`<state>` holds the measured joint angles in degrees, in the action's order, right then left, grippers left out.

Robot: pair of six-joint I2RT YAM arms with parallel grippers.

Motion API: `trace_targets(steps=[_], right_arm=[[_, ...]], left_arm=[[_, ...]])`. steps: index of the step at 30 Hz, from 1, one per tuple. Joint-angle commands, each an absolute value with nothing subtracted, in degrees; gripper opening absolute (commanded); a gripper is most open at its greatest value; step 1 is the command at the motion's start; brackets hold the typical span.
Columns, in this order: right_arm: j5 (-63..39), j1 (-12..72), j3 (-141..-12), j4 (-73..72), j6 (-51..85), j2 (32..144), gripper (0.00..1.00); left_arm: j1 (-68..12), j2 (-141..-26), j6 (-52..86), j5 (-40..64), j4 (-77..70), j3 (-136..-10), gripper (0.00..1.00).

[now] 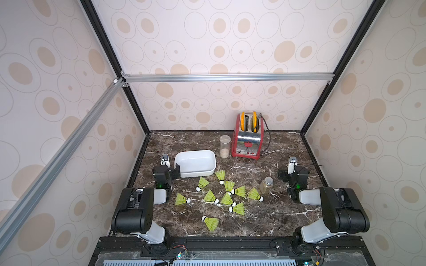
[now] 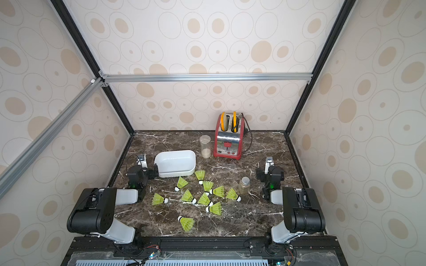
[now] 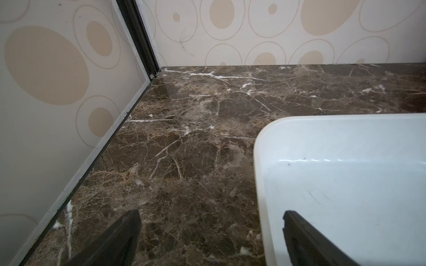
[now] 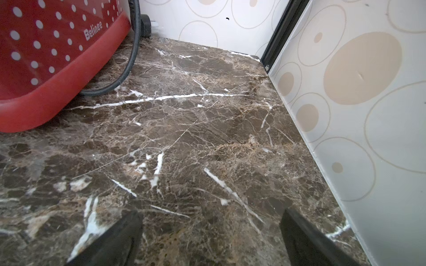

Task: Put the shuttlecocks into the storage box
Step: Pick up the shuttlecock at the center of the board.

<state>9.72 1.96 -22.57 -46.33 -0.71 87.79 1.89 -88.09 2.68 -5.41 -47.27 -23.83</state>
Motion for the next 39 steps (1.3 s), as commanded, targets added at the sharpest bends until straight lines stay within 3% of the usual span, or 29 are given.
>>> trace_targets(steps=[1,21,24,28,39], right_arm=[[9.3,1.8,-23.6,-46.1,-0.9,87.8,1.0],[11.1,1.9,-24.3,-45.6,-0.5,87.0,1.0],[18.7,1.8,-30.8,-27.9,3.3,81.5,1.0],[21.9,1.8,-34.4,-23.6,3.8,77.9,1.0],[23.4,1.8,-58.2,-10.0,0.1,71.5,1.0]], left_arm=[[2.2,-88.0,2.1,-5.1,-47.0,-24.8,0.99],[2.2,-87.9,2.1,-5.1,-47.0,-24.7,0.99],[1.8,-85.0,2.4,-7.4,-40.6,-27.4,0.99],[1.4,-81.2,3.5,-11.8,-23.1,-36.4,0.99],[-0.2,-70.9,5.5,-17.6,-20.5,-46.0,0.99]])
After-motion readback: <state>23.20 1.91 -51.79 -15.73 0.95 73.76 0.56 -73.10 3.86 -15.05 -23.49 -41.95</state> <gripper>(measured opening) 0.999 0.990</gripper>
